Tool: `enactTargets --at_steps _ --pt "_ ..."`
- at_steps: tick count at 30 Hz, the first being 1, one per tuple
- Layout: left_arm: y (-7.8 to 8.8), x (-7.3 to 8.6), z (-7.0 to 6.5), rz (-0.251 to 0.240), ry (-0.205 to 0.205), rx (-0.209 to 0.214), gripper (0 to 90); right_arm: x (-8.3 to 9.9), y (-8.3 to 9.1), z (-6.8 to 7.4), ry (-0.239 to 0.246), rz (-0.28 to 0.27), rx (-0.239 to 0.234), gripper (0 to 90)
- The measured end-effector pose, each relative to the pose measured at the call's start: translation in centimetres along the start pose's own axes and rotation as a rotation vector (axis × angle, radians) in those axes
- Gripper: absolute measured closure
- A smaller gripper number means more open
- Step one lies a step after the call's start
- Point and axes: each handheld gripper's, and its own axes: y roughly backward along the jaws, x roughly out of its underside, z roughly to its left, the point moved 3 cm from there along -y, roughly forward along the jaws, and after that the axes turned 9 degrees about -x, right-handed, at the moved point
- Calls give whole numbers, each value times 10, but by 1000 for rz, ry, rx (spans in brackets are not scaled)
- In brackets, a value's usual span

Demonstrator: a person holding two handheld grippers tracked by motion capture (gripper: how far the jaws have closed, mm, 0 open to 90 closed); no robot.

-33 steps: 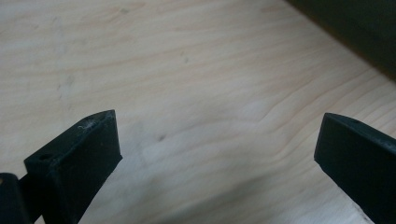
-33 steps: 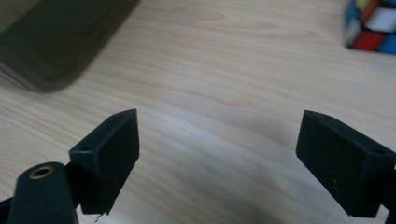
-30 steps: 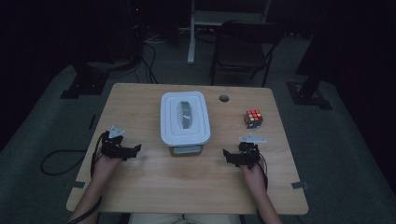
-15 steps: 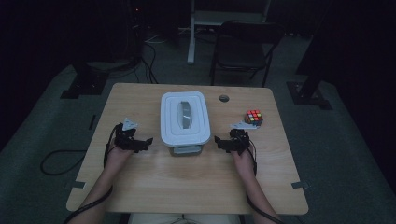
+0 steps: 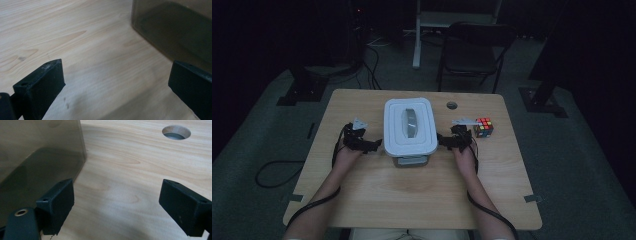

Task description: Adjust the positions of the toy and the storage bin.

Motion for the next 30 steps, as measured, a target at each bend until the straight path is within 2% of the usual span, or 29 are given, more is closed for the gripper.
enactTargets --at_steps 5,9,11,13,14,18,19,22,30 --pt "-7 -12 -1 -13 29 9 11 -9 -14 -1 -4 11 -10 128" --pt "-13 -20 -8 -27 19 36 11 -14 -19 2 6 5 -12 127" --pt "-14 -23 -11 -23 14 45 11 -16 -20 5 -6 3 -44 122" --pt "-15 -24 -12 -25 7 32 11 -16 -21 7 -1 4 -45 122" --pt "-14 -26 -12 -23 15 26 11 -17 -23 9 7 1 -29 127" --pt "-12 -26 -13 -24 6 35 12 -16 -22 7 -6 2 -50 130" --pt "-12 -25 -14 -27 5 33 12 -15 -21 7 -24 14 -80 141" --pt "-9 -25 -17 -22 5 30 12 -13 -20 7 -29 28 -101 148" --pt "0 -25 -22 -27 -17 37 13 -10 -9 12 23 32 -120 159"
